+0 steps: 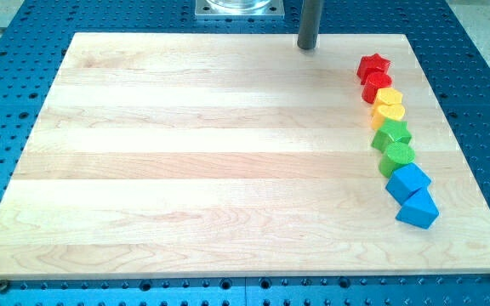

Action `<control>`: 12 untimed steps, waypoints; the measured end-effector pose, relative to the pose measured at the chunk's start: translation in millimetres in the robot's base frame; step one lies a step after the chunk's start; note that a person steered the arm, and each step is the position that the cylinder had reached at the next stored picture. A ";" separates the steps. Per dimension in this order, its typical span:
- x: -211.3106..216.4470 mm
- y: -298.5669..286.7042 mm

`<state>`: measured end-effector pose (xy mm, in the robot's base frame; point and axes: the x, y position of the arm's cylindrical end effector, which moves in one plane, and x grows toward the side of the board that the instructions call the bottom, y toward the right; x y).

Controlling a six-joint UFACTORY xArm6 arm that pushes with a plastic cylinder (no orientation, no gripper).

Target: Make a group of red blocks and heart towards center

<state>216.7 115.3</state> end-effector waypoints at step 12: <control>-11.7 73.1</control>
<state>205.0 188.4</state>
